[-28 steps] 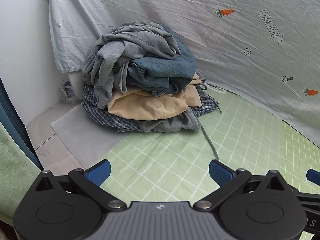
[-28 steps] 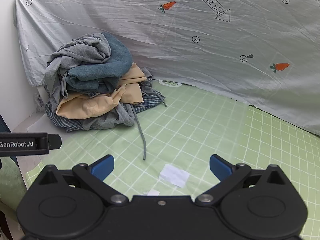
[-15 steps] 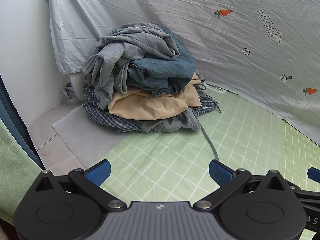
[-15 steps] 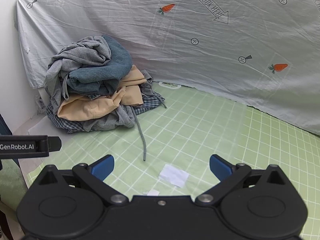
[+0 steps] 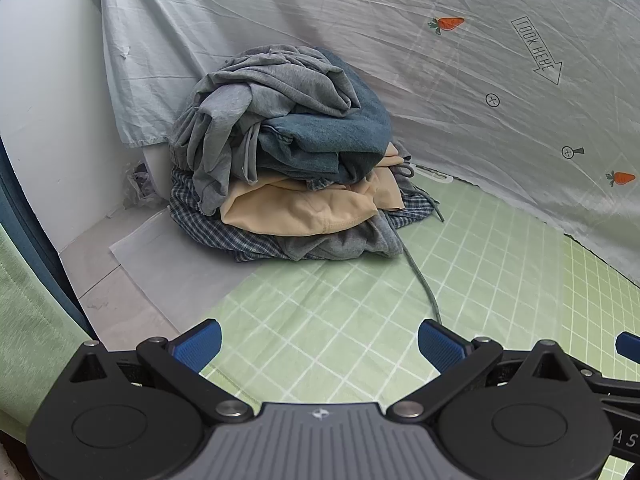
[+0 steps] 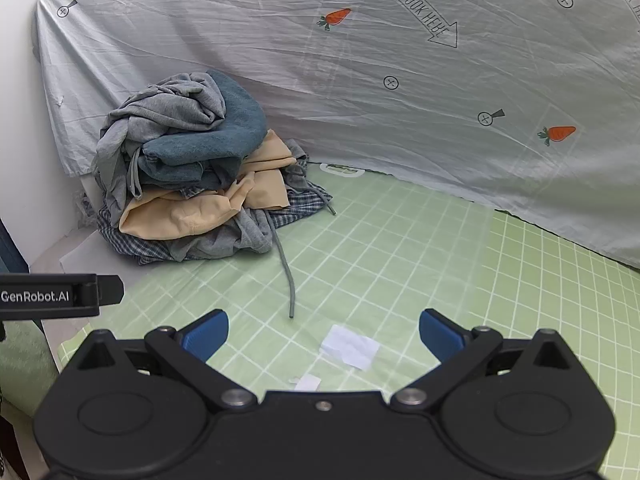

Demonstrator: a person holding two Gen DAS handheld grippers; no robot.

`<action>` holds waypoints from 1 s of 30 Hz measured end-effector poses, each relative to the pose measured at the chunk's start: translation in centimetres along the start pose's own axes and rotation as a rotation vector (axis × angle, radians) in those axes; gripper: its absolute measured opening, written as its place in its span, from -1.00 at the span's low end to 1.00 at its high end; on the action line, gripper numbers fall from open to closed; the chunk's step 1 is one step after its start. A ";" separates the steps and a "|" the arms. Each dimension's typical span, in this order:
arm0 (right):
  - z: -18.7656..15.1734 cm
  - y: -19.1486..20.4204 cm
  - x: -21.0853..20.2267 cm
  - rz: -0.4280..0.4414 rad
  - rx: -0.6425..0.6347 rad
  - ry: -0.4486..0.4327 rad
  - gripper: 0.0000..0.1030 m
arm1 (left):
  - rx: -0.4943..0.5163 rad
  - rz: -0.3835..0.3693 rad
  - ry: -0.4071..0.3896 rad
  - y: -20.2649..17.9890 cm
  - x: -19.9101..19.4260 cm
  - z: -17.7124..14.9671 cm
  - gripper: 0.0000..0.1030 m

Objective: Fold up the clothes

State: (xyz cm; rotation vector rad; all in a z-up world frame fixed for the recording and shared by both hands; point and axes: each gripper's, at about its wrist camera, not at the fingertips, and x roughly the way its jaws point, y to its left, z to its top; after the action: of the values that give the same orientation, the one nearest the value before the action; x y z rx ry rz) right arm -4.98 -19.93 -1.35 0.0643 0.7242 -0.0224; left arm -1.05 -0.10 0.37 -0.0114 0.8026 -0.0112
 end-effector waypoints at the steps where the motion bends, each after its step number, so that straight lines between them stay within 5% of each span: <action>1: -0.1 0.0 0.0 0.000 0.001 0.000 0.99 | 0.001 0.000 0.000 0.0 0.0 -0.1 1.00; 30: -0.5 -0.5 0.1 -0.005 0.018 -0.011 0.99 | 0.017 0.005 0.003 -0.6 0.1 -0.3 1.00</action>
State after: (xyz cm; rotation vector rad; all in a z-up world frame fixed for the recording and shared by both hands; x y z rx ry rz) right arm -5.29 -20.36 -1.81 0.0795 0.7127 -0.0343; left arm -1.20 -0.73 0.05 0.0063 0.8055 -0.0137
